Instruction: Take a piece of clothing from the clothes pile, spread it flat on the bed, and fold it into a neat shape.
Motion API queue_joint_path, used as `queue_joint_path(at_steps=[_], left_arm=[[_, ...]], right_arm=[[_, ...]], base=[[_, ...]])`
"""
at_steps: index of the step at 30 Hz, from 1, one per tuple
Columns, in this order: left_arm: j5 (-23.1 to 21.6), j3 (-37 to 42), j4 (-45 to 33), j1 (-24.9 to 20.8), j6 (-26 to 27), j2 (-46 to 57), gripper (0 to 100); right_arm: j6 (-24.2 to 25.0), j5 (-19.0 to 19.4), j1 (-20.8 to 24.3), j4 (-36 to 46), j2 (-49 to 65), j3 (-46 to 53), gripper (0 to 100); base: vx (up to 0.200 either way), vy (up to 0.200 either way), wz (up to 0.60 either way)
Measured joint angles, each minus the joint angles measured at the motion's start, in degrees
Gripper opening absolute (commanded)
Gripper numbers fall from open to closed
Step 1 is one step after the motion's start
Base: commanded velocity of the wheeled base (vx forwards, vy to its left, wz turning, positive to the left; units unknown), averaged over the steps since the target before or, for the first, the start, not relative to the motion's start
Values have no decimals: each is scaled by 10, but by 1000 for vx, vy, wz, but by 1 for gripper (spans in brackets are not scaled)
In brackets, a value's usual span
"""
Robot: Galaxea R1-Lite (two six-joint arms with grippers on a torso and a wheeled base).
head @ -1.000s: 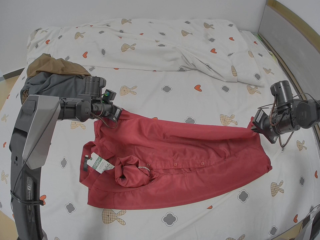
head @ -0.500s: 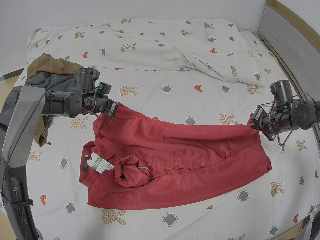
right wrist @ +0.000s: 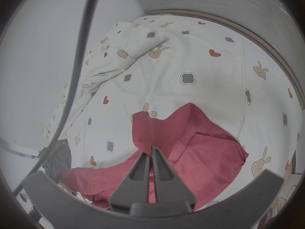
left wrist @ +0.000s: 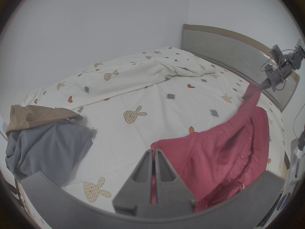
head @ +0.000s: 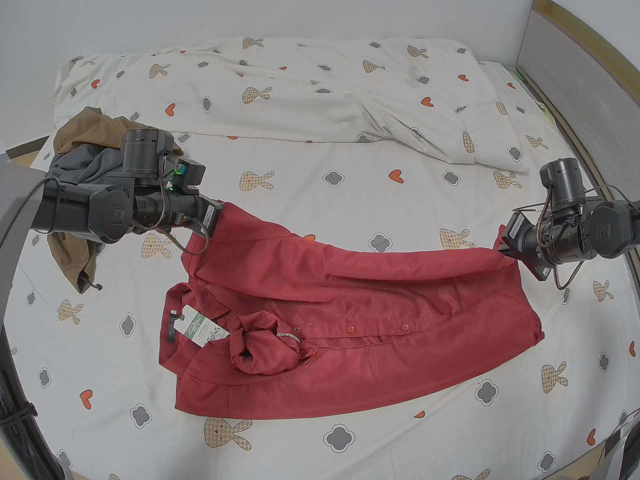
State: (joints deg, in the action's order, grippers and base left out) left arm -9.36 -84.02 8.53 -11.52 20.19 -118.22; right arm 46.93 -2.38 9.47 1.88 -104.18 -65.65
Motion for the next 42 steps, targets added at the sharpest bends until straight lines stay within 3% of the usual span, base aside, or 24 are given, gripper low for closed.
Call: queue_joint_path(at_steps=[7, 18, 26, 35, 42], left_arm=[[-11, 61, 2, 2, 3, 45, 0], [-13, 24, 4, 22, 3, 48, 0], [-14, 43, 4, 32, 3, 66, 0], [-43, 162, 13, 30, 6, 123, 0], [-54, 285, 74, 29, 7, 170, 0]], right_arm=[[-2, 0, -1, 0, -1, -1, 0], [-5, 1, -14, -64, -42, -67, 0], [-5, 1, -17, -67, -60, -78, 0], [-6, 2, -16, -66, -45, -43, 0], [-7, 11, -18, -67, -19, -7, 0]], base=[[0, 0, 0], [0, 0, 0], [0, 0, 0], [0, 0, 0], [0, 0, 0]])
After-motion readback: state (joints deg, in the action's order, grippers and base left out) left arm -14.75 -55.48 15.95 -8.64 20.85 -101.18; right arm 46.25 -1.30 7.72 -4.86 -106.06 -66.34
